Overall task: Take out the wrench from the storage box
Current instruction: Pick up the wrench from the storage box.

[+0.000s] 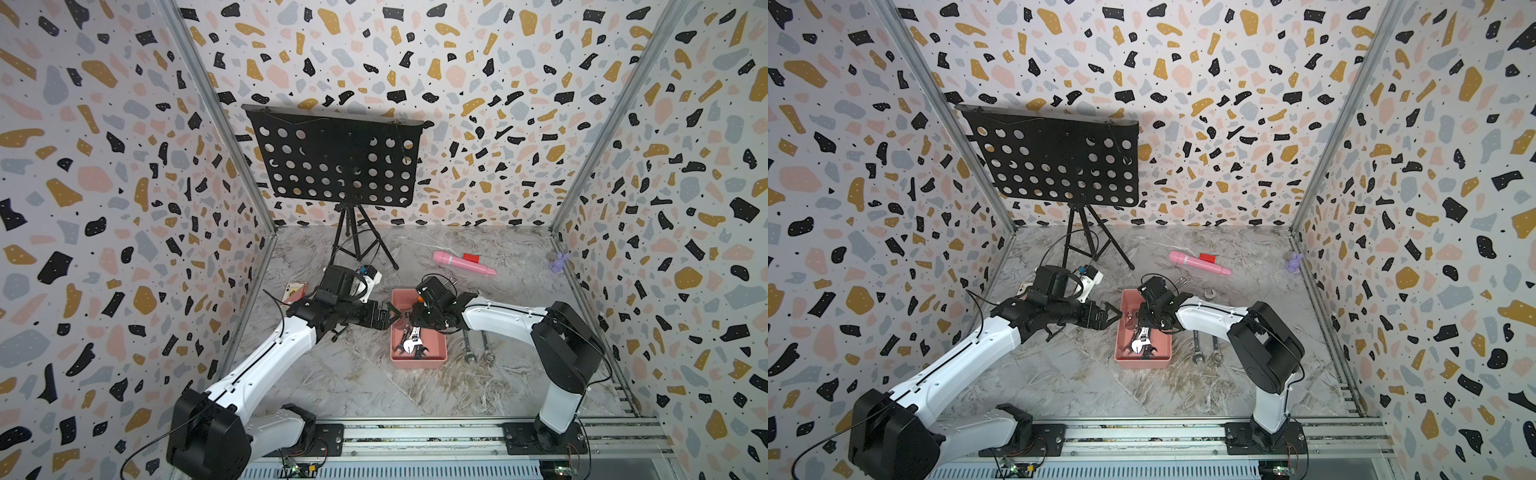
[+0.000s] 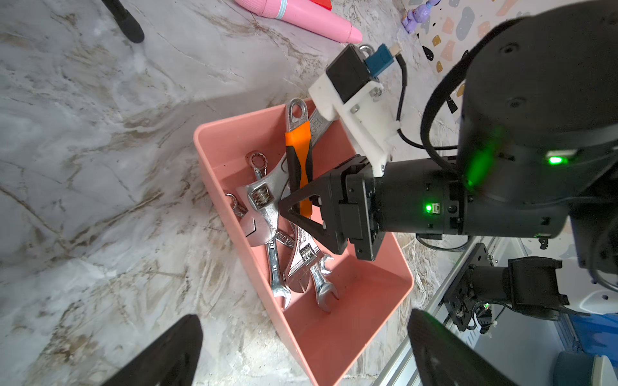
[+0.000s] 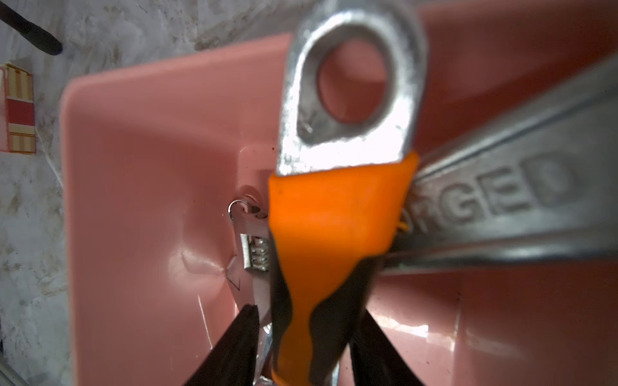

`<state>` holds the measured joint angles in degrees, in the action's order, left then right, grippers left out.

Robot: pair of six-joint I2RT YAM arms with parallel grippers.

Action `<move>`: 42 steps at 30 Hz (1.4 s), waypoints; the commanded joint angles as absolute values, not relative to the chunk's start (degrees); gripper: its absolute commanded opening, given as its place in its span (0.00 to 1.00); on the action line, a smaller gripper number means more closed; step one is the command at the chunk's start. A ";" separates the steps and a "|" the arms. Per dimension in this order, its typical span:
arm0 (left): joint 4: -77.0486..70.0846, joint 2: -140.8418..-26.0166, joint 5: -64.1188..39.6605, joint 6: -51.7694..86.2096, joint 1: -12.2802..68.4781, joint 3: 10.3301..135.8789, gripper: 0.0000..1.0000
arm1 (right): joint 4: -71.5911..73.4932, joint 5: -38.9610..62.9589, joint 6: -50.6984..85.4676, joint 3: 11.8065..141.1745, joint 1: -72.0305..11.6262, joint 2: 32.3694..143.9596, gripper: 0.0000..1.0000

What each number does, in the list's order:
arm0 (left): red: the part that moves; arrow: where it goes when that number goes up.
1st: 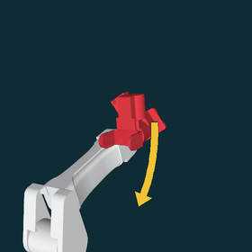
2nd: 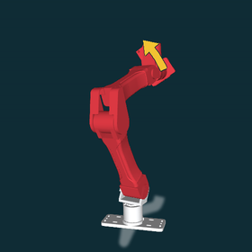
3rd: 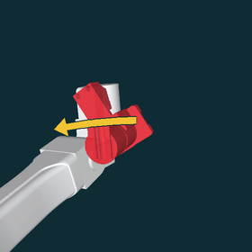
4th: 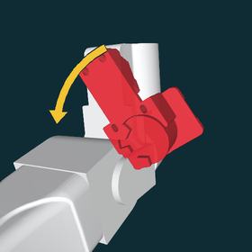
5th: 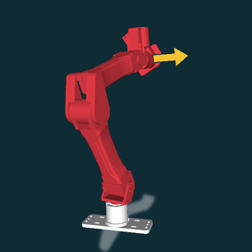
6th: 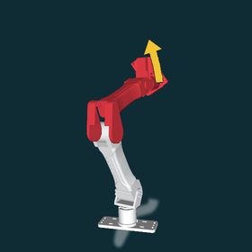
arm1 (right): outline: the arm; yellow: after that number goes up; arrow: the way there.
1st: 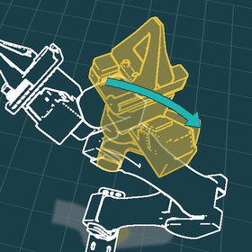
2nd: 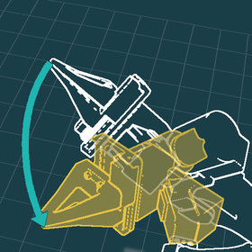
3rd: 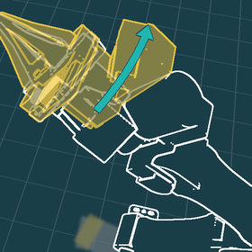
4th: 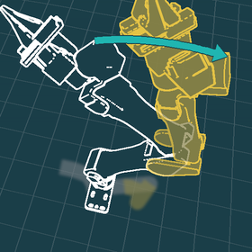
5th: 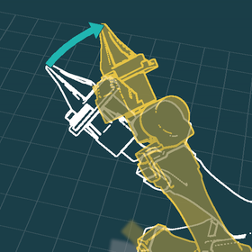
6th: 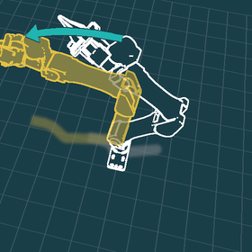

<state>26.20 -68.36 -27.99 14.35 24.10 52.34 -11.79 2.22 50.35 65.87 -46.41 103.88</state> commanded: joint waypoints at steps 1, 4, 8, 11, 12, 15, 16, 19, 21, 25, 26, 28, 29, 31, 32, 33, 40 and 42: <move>25.96 -67.32 -28.58 14.15 23.78 51.44 1.00 | -10.77 3.12 51.18 67.40 -46.65 103.80 0.45; 25.94 -67.11 -28.54 14.08 23.74 51.16 1.00 | -11.03 3.10 50.79 67.46 -46.67 103.58 0.37; 25.93 -67.00 -28.47 14.02 23.73 50.72 1.00 | -9.98 3.51 51.31 66.64 -46.67 103.90 0.30; 25.84 -67.39 -28.62 14.00 23.79 50.80 1.00 | -8.91 3.65 51.33 65.86 -46.67 104.00 0.23; 25.81 -67.35 -28.57 14.02 23.79 50.80 1.00 | -8.50 3.63 51.26 65.52 -46.66 103.66 0.20; 25.88 -67.15 -28.56 14.00 23.74 50.84 1.00 | -8.40 3.04 50.48 65.39 -46.67 102.47 0.13; 25.88 -67.11 -28.51 14.00 23.81 50.72 1.00 | -8.46 2.92 50.21 65.48 -46.67 102.09 0.11; 25.88 -67.18 -28.70 13.92 23.77 50.76 1.00 | -8.67 2.87 49.86 65.41 -46.66 100.25 0.06; 25.88 -67.24 -28.80 13.95 23.78 50.88 1.00 | -8.85 2.99 49.66 65.22 -46.76 98.75 0.02; 25.80 -67.72 -28.83 13.71 23.73 51.32 1.00 | -9.14 3.23 49.92 64.35 -46.76 95.94 0.00; 25.84 -67.97 -28.94 13.63 23.81 51.48 1.00 | -8.98 3.42 50.22 63.99 -46.73 95.50 0.00; 25.86 -68.54 -29.21 13.50 23.74 51.89 1.00 | -8.57 3.60 50.75 63.18 -46.69 94.84 0.00; 25.84 -68.84 -29.35 13.45 23.75 52.07 1.00 | -8.53 3.69 50.88 63.10 -46.72 94.49 0.00; 25.85 -68.90 -29.38 13.47 23.76 52.36 1.00 | -8.98 3.53 50.63 63.18 -46.68 93.84 0.00; 25.88 -68.83 -29.28 13.46 23.80 52.47 1.00 | -9.33 3.27 50.25 63.48 -46.72 93.33 0.00; 25.84 -68.82 -29.19 13.47 23.74 52.47 1.00 | -9.65 3.01 49.94 63.74 -46.74 92.96 0.00; 25.83 -68.73 -29.52 13.86 23.78 52.21 1.00 | -11.37 2.02 48.52 64.10 -46.76 90.16 0.00; 25.87 -68.73 -29.62 14.13 23.75 52.30 1.00 | -11.90 1.86 48.30 64.00 -46.74 89.21 0.00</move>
